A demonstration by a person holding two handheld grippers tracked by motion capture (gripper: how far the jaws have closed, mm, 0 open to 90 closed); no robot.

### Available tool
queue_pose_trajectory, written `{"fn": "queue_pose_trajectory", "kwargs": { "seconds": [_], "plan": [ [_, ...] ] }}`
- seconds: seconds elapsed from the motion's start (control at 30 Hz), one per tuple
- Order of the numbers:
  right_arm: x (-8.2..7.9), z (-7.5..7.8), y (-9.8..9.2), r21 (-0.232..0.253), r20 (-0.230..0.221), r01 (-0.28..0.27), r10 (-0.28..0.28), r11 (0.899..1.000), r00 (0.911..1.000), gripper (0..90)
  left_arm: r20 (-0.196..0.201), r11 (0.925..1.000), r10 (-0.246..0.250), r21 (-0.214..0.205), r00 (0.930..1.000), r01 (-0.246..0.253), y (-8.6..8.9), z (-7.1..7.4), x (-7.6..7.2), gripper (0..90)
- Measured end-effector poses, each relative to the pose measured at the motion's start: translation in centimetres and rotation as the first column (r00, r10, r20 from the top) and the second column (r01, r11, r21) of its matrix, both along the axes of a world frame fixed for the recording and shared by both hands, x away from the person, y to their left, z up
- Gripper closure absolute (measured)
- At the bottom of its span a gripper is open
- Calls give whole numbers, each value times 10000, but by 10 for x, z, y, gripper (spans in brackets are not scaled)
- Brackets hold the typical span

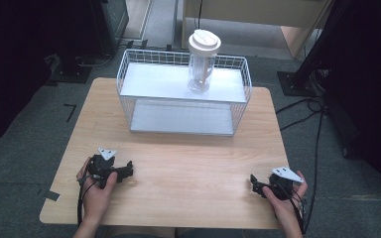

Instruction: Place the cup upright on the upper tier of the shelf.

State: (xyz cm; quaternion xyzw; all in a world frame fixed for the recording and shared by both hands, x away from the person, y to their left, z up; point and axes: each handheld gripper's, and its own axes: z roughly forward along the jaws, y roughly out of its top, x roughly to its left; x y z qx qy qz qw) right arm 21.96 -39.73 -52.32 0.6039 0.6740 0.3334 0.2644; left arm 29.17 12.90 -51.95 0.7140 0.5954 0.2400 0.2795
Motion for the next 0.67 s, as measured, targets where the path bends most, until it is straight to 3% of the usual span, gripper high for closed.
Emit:
{"fn": "queue_pose_trajectory", "kwargs": {
  "seconds": [0.03,0.1,0.67],
  "plan": [
    [0,0,0,4,-8,-30,30,10000,10000,103,4,10000,3,-3,10000,-3,0,0,0,0],
    [4,-2,2,-242,-573,-147,133,9996,9983,105,0,10000,-1,3,10000,1,0,0,0,0],
    [5,-2,2,-294,-612,-392,373,9988,9974,85,17,10000,0,0,10000,0,0,0,0,0]
  ]
}}
